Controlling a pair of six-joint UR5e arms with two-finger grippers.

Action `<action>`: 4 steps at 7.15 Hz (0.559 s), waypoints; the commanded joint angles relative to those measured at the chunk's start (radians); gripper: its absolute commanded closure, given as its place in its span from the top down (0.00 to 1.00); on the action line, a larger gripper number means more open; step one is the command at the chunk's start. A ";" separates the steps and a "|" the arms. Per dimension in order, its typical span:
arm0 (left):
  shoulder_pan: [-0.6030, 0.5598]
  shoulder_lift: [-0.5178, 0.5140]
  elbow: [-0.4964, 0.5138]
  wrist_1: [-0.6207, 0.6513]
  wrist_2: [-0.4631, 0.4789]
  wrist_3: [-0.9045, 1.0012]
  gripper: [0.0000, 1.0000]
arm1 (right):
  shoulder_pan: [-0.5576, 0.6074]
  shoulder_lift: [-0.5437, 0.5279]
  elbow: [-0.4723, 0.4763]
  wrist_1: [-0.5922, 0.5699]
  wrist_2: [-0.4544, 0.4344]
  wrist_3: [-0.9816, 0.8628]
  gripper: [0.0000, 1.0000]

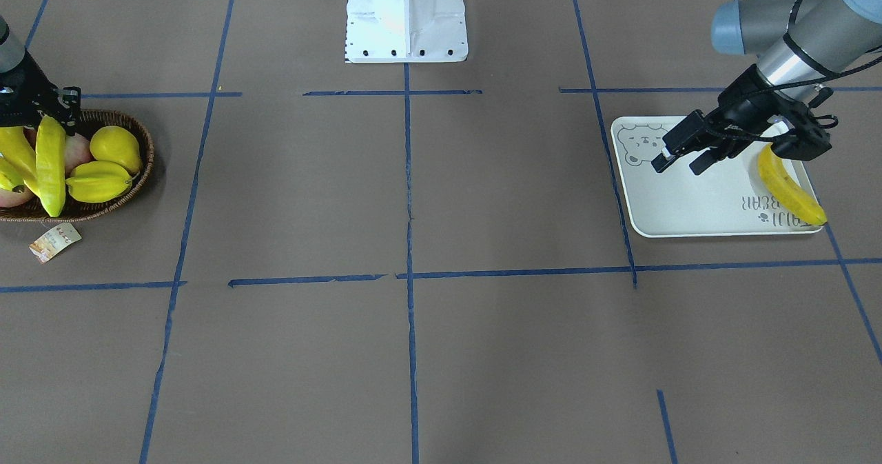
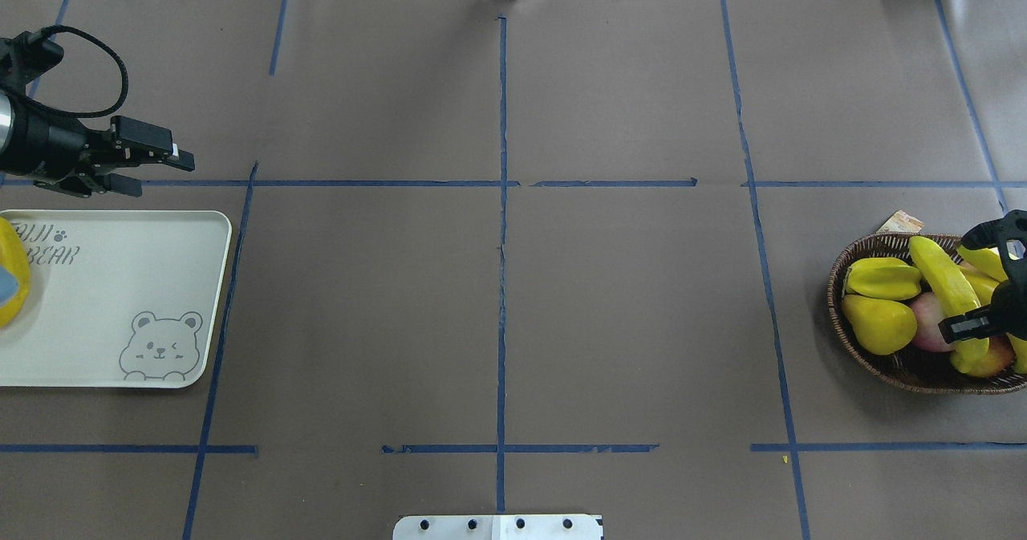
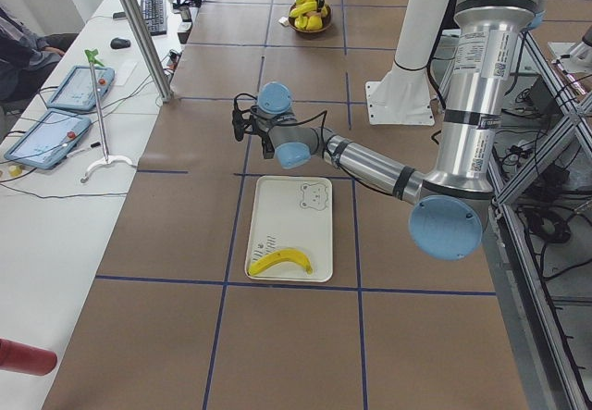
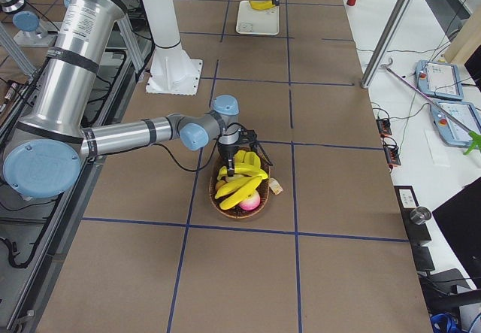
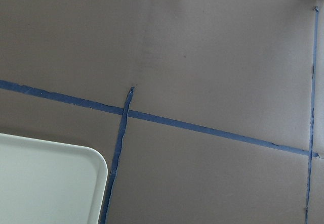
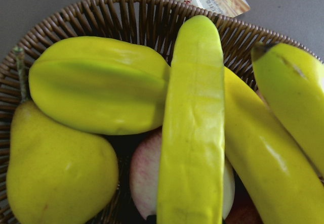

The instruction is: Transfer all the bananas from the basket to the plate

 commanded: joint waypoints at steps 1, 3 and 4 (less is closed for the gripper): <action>0.000 -0.001 0.003 0.001 0.000 0.000 1.00 | 0.006 0.000 0.031 0.001 0.004 -0.002 0.10; 0.000 -0.001 0.004 0.001 0.000 0.000 1.00 | 0.033 -0.003 0.088 -0.002 0.012 -0.002 0.07; 0.000 -0.001 0.004 0.001 0.000 0.003 1.00 | 0.058 -0.001 0.109 -0.001 0.020 -0.001 0.07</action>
